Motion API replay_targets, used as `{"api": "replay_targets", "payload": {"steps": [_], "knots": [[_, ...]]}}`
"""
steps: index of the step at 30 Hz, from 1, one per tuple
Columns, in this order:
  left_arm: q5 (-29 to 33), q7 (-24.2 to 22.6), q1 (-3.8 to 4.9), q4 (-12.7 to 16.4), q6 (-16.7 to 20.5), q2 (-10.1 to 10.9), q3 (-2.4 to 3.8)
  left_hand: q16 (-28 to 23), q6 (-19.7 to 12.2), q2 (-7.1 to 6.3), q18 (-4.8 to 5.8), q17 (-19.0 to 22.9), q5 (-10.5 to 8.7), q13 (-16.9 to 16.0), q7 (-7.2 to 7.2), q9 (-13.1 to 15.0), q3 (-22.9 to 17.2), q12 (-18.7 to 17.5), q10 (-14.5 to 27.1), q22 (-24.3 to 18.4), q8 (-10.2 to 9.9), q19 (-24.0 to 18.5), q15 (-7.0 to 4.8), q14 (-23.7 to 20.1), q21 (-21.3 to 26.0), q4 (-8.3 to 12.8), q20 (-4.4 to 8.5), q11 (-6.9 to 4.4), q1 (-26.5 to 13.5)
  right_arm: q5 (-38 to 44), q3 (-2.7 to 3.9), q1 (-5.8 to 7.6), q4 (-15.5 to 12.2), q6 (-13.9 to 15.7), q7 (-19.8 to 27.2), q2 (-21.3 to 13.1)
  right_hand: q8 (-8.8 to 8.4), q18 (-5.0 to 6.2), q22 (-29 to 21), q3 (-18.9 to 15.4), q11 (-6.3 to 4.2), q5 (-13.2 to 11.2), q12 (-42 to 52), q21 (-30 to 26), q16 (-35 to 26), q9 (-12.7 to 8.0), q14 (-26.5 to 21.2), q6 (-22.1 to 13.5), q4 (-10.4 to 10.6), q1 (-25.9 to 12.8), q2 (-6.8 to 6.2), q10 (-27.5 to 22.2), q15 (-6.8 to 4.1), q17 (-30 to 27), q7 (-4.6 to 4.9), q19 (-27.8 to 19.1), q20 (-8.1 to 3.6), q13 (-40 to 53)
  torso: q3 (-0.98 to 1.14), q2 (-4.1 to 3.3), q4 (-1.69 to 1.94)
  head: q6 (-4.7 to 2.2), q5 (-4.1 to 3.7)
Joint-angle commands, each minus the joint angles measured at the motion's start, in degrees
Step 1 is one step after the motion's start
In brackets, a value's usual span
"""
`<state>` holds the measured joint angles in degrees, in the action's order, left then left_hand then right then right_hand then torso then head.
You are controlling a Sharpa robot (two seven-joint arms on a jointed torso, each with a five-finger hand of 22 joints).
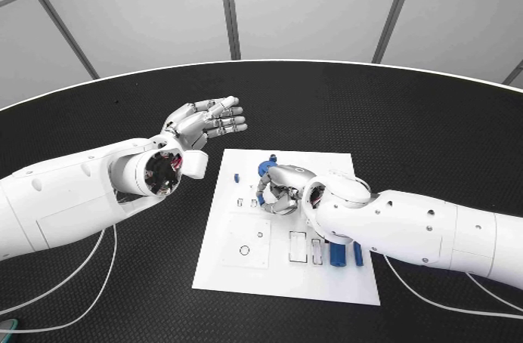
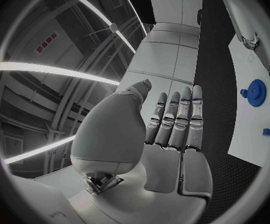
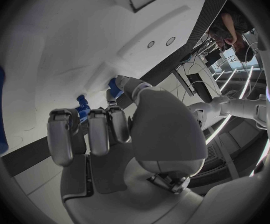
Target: Assemble the parts on the task board
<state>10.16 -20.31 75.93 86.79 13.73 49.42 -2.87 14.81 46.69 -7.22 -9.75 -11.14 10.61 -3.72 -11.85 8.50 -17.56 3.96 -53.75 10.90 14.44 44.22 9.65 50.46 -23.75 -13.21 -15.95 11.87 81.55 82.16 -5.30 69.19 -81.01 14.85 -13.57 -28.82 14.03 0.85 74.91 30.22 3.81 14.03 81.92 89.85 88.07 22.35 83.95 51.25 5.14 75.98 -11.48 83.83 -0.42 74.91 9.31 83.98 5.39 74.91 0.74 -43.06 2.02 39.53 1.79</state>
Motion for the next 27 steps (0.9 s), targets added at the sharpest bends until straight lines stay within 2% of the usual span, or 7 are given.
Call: {"api": "replay_targets", "payload": {"steps": [1,7,8,11,19,25,27], "knots": [[0.0,0.0,0.00,0.0,0.0,0.0,0.00,-0.4,-0.1,-0.21,-0.59,-0.1,-0.14,0.0,-2.98,-0.1,-0.3,-0.2,0.2,0.1,-0.4,-0.5,0.07,-0.1,-0.3,0.0,-0.03,0.17,-0.2,0.0,0.00,0.00,0.1,0.1,0.1,0.0,-0.54,-0.85,15.1,0.3,0.52,-0.4,-0.5,0.2,0.0,-0.2,5.0,-0.7,-0.3,-0.3,-0.43,-0.2,0.43,10.3,0.09,6.0,0.45,8.5,0.01,0.02,0.00,0.03,0.02],[0.0,0.0,0.00,0.0,0.0,0.1,0.00,-0.4,-0.2,-0.22,-0.59,-0.1,-0.14,0.1,-3.03,-0.1,-0.3,-0.2,0.3,0.1,-0.4,-0.5,0.10,-0.1,-0.3,0.0,-0.03,0.22,-0.2,0.0,0.00,0.00,0.0,0.4,0.5,0.1,-1.90,-0.85,15.1,0.0,1.12,-1.2,-1.4,0.2,0.1,-0.9,5.0,-2.6,-0.4,-0.9,-1.53,-1.1,0.97,10.4,0.71,6.0,0.97,7.7,0.01,-0.01,0.06,0.00,-0.05],[0.0,0.0,0.00,0.0,0.0,0.1,0.00,-0.4,-0.2,-0.22,-0.59,-0.1,-0.14,0.1,-3.03,-0.1,-0.3,-0.2,0.3,0.1,-0.4,-0.5,0.10,-0.1,-0.3,0.0,-0.03,0.22,-0.2,0.0,0.00,0.00,0.0,0.5,0.6,0.1,-2.45,-0.85,15.1,-1.0,1.33,-1.0,-2.0,0.2,0.1,-1.3,5.0,-3.5,-0.3,-1.6,-2.49,-1.7,1.18,10.5,0.87,6.0,1.19,7.2,0.01,-0.02,0.05,-0.03,-0.04],[0.0,0.0,0.00,0.0,0.0,0.1,0.00,-0.4,-0.1,-0.20,-0.59,-0.1,-0.13,0.1,-2.99,-0.1,-0.4,-0.3,0.3,0.1,-0.4,-0.5,0.10,-0.1,-0.4,0.0,-0.03,0.21,-0.2,0.0,0.00,0.00,-0.1,0.8,0.7,0.0,-2.84,-0.85,15.1,-2.8,1.43,-4.1,-2.2,0.2,0.2,-1.6,5.0,-4.2,0.0,-1.7,-2.73,-1.9,1.33,10.7,0.94,6.0,1.38,6.9,0.02,-0.01,0.00,-0.05,-0.03],[0.0,0.1,0.00,-0.1,-0.1,0.1,0.00,-0.4,-0.1,-0.16,-0.60,-0.1,-0.12,0.1,-2.93,-0.1,-0.4,-0.2,0.3,0.1,-0.4,-0.5,0.10,-0.1,-0.4,0.0,-0.03,0.20,-0.2,0.0,0.00,0.00,-1.0,2.1,1.0,-0.7,-3.19,-0.85,15.1,-8.3,1.65,-6.8,-2.3,0.2,0.2,-2.3,5.0,-5.0,1.0,0.0,-1.46,-2.2,1.53,10.8,1.13,6.0,1.63,6.6,0.06,0.01,0.01,-0.07,-0.07],[-1.5,1.4,0.00,-0.6,-0.8,0.0,0.00,-0.2,0.3,-0.10,-0.64,-0.3,-0.12,0.0,-2.75,0.0,-0.7,0.0,-0.1,0.2,-0.2,-0.4,-0.10,0.5,-0.7,0.2,0.02,-0.01,-0.1,-0.1,0.03,0.01,-5.5,7.3,4.6,-4.6,-3.09,-0.85,15.1,-9.2,1.64,-6.4,-2.2,0.2,0.2,-2.4,5.0,-4.9,1.3,0.6,-0.91,-2.1,1.53,10.8,1.12,6.0,1.65,6.6,0.11,0.18,-0.10,-0.08,-0.04],[-3.0,2.6,0.00,-1.1,-1.2,0.0,0.00,2.2,1.8,-0.22,-0.85,-1.6,-0.15,-0.6,-2.11,0.2,-1.4,1.5,-3.9,1.0,0.4,1.5,-1.42,4.7,-2.6,0.5,0.70,-1.07,-0.1,-1.8,0.07,0.07,-8.1,9.9,7.6,-7.1,-3.16,-0.85,15.1,-9.4,1.54,-5.8,-2.2,0.2,0.2,-2.6,5.0,-5.0,1.4,1.0,-0.62,-2.2,1.48,10.6,0.99,6.0,1.63,6.5,0.14,0.32,-0.33,-0.24,0.09]]}}
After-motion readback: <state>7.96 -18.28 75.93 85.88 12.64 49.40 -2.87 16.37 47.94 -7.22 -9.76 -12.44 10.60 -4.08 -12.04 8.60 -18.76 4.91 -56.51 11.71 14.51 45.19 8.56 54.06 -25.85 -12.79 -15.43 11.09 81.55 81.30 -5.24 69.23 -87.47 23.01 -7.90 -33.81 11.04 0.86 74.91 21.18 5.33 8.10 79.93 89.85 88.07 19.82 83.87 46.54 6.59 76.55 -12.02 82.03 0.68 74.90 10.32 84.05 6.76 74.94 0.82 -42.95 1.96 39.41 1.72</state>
